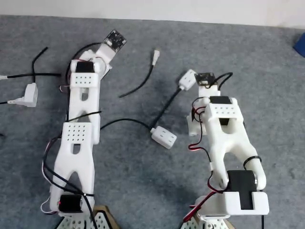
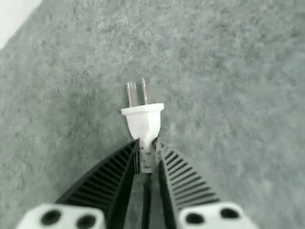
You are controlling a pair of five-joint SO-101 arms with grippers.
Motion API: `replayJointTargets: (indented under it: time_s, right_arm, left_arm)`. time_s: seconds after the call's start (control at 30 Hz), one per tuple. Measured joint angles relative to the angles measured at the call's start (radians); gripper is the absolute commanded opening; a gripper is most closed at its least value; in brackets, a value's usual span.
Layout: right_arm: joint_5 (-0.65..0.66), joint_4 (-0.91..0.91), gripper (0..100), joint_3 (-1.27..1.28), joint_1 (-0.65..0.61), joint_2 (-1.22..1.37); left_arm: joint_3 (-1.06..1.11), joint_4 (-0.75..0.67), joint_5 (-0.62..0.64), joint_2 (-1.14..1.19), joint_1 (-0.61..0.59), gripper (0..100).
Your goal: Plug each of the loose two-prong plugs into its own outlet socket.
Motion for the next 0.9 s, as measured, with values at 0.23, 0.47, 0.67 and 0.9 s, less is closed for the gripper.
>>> replayJointTargets:
  time_s: [0.23, 0.47, 0.67, 0.9]
  right_arm:
    - [0.0, 0.0, 56.8, -0.02, 0.235, 0.0]
    - [0.064, -0.054, 56.8, -0.066, 0.74, 0.0]
    - [0.155, -0.109, 56.8, -0.064, 0.977, 0.0]
    - [0.216, -0.114, 56.8, -0.028, 0.945, 0.0]
  left_arm:
    - [-0.032, 0.347, -0.003, -0.287, 0.18, 0]
    - [-0.014, 0.554, 0.008, -0.499, 0.423, 0]
    - [0.121, 0.534, 0.015, -0.537, 0.437, 2]
    - [0.161, 0.269, 0.175, -0.399, 0.041, 17]
